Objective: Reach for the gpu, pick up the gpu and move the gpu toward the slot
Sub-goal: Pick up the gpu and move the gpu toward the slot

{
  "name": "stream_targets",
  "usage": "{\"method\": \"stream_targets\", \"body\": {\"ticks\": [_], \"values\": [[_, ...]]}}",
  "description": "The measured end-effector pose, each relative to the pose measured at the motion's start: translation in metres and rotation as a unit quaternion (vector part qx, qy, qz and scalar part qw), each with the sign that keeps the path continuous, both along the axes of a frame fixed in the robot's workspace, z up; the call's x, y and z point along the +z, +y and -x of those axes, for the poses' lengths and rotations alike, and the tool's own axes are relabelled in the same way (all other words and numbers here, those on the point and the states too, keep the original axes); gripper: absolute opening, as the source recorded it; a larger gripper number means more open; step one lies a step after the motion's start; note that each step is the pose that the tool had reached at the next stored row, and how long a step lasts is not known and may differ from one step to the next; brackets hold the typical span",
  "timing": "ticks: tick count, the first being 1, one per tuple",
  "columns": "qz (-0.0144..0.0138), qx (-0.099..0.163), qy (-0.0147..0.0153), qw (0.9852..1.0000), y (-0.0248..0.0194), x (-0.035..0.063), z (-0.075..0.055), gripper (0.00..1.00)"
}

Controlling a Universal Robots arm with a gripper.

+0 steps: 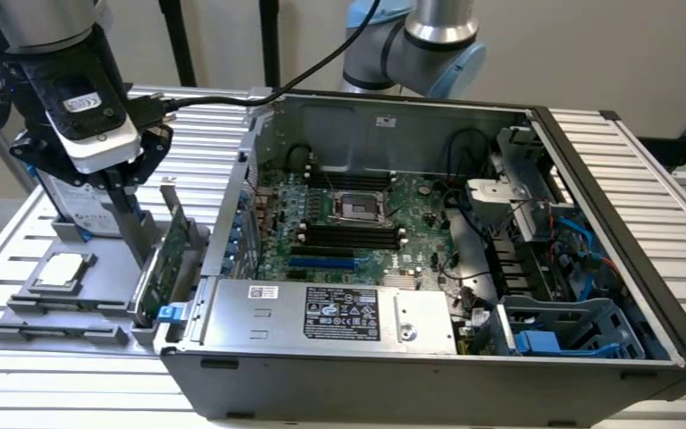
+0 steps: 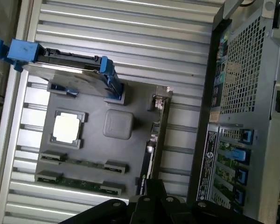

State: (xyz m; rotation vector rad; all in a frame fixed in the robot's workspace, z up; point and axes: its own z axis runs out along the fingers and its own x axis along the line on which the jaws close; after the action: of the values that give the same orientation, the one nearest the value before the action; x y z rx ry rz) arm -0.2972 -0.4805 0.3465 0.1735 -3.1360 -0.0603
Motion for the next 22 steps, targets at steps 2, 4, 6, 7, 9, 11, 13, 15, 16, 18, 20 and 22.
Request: {"method": "stream_targets", "body": {"ticks": [2,4,6,7,9,11,13,15,16,18,20,22], "values": [[0.0,-0.024,0.0,0.9997,0.0,-0.0014,0.0,0.11],[0.0001,-0.039,0.0003,0.9993,0.0,-0.002,0.0,0.11],[0.0006,-0.041,0.0009,0.9992,0.0,-0.0022,0.0,0.11],[0.0006,-0.041,0.001,0.9992,0.0,-0.0022,0.0,0.11],[0.0007,-0.041,0.001,0.9992,0.0,-0.0022,0.0,0.12],[0.0007,-0.041,0.001,0.9992,0.0,-0.0022,0.0,0.17],[0.0007,-0.042,0.001,0.9991,0.0,-0.0025,0.001,0.3],[0.0007,-0.043,0.001,0.9991,0.0,-0.0036,0.002,0.42],[0.0007,-0.043,0.001,0.9991,0.0,-0.0043,0.002,0.42],[0.001,-0.042,0.001,0.9991,0.0,-0.0073,0.002,0.48],[0.0011,-0.043,0.001,0.9991,0.0,-0.0109,0.003,0.48],[0.0011,-0.043,0.001,0.9991,0.0,-0.0146,0.004,0.48]]}}
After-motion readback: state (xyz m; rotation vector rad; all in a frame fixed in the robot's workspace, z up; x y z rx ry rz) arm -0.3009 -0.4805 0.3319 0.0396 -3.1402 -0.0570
